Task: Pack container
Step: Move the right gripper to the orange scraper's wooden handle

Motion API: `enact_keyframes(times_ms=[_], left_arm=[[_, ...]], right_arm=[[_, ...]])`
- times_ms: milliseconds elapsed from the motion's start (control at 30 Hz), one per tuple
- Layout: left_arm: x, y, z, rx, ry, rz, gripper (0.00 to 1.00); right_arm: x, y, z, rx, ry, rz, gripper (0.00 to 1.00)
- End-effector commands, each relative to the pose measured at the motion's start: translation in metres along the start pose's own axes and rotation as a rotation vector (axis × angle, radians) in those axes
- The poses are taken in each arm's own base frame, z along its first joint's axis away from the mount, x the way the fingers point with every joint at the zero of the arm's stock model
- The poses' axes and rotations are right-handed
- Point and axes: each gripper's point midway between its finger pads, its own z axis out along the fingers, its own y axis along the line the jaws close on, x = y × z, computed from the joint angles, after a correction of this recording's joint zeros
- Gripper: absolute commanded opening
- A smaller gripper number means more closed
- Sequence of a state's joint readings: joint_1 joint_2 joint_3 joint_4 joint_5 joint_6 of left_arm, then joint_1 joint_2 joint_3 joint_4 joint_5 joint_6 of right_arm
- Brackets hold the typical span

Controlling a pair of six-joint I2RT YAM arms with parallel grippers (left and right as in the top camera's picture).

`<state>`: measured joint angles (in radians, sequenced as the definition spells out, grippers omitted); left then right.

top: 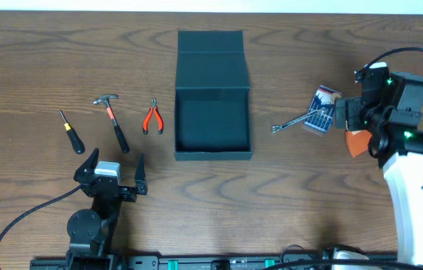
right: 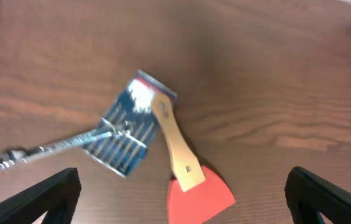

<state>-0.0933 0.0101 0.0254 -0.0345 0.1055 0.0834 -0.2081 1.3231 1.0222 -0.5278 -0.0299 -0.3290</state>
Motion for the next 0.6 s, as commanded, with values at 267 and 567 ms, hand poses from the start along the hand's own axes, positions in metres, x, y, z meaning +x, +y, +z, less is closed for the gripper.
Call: enact_keyframes(times_ms=[267, 567], left_arm=[[0.016, -0.004, 0.001, 0.023, 0.042, 0.007, 0.98], [0.016, -0.004, 0.001, 0.023, 0.042, 0.007, 0.99]], right_arm=[[0.046, -0.010, 0.062, -0.186, 0.119, -0.082, 0.98], [0.059, -0.010, 0.107, -0.199, 0.138, -0.079, 0.99]])
